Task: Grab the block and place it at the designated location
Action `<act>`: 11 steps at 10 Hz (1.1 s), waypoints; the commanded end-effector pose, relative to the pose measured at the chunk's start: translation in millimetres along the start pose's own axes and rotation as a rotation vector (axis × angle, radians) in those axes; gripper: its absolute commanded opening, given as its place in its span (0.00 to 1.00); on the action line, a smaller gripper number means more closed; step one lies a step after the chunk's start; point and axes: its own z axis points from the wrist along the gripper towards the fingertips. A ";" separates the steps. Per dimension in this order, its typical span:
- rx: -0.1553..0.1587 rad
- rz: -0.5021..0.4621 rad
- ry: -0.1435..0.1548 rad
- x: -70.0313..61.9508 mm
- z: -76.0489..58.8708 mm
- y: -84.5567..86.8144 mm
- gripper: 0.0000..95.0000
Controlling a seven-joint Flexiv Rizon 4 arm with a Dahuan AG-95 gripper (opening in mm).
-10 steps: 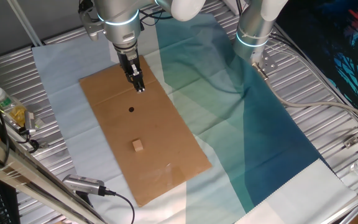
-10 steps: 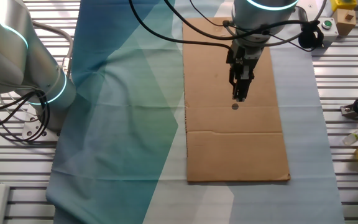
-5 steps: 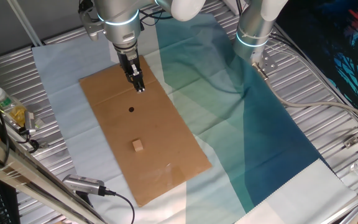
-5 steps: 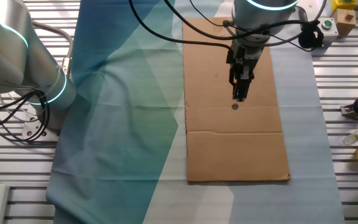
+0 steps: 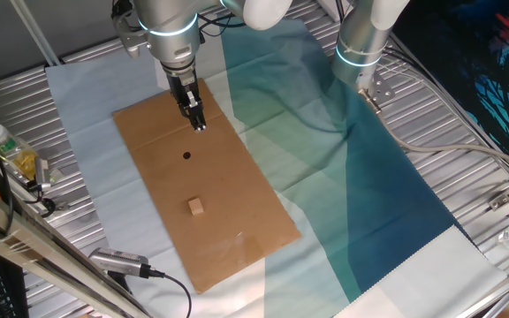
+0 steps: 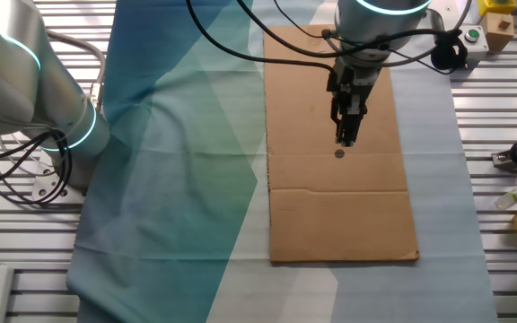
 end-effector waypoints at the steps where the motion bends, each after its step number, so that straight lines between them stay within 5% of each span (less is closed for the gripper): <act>1: 0.000 0.000 0.000 0.1 0.0 0.0 1.00; 2: 0.050 -0.366 -0.034 -0.1 0.1 0.7 0.00; 11: 0.076 -0.370 -0.027 -0.6 0.0 2.2 0.00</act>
